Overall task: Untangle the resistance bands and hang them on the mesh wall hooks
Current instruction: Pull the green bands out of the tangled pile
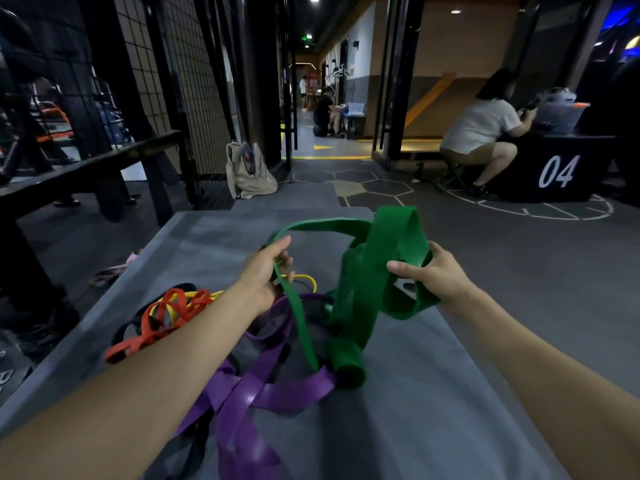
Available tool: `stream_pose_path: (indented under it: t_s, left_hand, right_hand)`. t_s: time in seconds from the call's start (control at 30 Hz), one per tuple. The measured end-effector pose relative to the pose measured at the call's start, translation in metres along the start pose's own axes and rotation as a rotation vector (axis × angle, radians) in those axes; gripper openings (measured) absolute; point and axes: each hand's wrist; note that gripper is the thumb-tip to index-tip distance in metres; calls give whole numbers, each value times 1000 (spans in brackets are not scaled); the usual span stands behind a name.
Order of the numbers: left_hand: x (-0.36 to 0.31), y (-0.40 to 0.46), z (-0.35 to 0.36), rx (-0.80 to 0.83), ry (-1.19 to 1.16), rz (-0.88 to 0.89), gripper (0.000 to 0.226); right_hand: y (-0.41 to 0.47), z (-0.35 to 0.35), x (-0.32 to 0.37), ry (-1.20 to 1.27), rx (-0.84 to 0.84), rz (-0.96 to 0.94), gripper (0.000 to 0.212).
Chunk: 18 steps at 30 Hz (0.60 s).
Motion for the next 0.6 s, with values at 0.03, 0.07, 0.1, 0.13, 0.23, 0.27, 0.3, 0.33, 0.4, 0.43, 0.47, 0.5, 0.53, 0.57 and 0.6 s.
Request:
stream_pose_path:
  t_s: [0.03,0.07,0.1,0.13,0.23,0.27,0.3,0.33,0.4,0.43,0.47,0.5,0.53,0.57,0.6]
  left_hand:
    - [-1,-2,0,0,-7,-7,21]
    - [-2,-3,-1,-4,0,-5,22]
    - [-3,-6,-3,-15,11,3,22]
    - [-4,-6,-5,-29,23,20,21]
    - [-13,-8,-14,-48,121,118,18]
    - [-16,-10,-16,-41,195,152,18]
    - [-20,-14,-16,-31,271,173,19]
    - [-21,-16,-17,-15,330,177,20]
    - [-23,-23,-18,51,412,139,17]
    - [-24,-25,-17,90,488,128,15]
    - [-23,-24,-17,112,629,129,15]
    - [-25,-25,-16,126,820,134,28]
    - [-25,-23,-15,130,1017,148,55]
    - [-28,-23,-11,118,1177,166,84]
    - [-32,-27,-6,127,1235,198,106]
  right_hand:
    - [1,1,-1,0,27,13,62]
    - [2,4,-1,-25,48,16,62]
    - [3,8,0,-102,57,3,62]
    - [4,12,2,-229,52,-26,62]
    - [8,22,10,-537,-10,-139,67]
    - [8,25,14,-557,-31,-173,66]
    - [7,26,20,-573,-56,-216,63]
    - [6,28,26,-596,-82,-271,61]
    - [4,29,42,-618,-110,-369,58]
    - [3,30,51,-611,-121,-404,57]
    - [1,31,60,-603,-129,-440,54]
    - [0,31,69,-596,-128,-466,52]
    - [-2,32,77,-590,-119,-492,49]
    - [-3,34,85,-584,-111,-522,46]
    - [-4,37,91,-579,-107,-562,42]
Point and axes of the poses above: each hand's wrist, its own y-axis towards the middle knuckle, its own z-axis out of the palm, x = y × z, and after that the axes turned 4 degrees about z, right-handed
